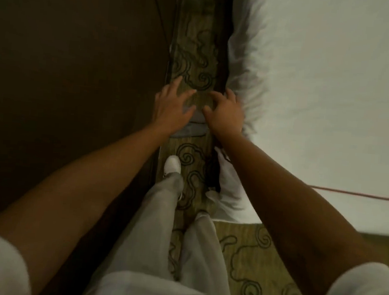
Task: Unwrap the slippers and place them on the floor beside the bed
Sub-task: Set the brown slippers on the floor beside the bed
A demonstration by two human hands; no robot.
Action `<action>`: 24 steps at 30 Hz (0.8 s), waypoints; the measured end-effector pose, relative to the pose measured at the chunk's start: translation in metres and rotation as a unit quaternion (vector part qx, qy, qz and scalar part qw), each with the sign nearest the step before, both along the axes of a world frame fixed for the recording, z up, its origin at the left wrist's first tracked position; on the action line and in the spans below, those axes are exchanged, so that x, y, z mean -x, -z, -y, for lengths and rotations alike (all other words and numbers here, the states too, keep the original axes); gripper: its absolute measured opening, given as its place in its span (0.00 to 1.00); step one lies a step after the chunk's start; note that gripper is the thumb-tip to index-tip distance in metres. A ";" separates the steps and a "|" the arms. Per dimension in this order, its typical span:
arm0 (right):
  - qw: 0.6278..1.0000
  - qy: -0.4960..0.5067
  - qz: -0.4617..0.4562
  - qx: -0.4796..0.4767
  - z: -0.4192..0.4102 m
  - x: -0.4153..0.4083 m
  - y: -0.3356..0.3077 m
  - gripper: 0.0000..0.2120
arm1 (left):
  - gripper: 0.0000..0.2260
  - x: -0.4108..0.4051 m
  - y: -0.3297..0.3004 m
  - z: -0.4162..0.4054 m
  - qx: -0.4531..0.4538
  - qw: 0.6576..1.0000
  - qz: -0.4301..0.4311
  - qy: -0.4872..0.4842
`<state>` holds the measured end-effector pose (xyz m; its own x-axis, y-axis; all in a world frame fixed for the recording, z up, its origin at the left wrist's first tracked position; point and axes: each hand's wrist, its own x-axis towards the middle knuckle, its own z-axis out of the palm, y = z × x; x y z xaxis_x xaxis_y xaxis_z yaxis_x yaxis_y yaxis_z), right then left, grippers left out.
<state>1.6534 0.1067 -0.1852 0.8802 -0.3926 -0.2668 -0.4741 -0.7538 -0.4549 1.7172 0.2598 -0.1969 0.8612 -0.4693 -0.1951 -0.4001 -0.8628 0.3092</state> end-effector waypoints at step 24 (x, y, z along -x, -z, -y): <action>0.872 0.436 0.213 -0.064 0.192 0.460 -0.401 0.34 | 0.29 0.316 -0.381 0.305 0.134 0.893 0.070 0.424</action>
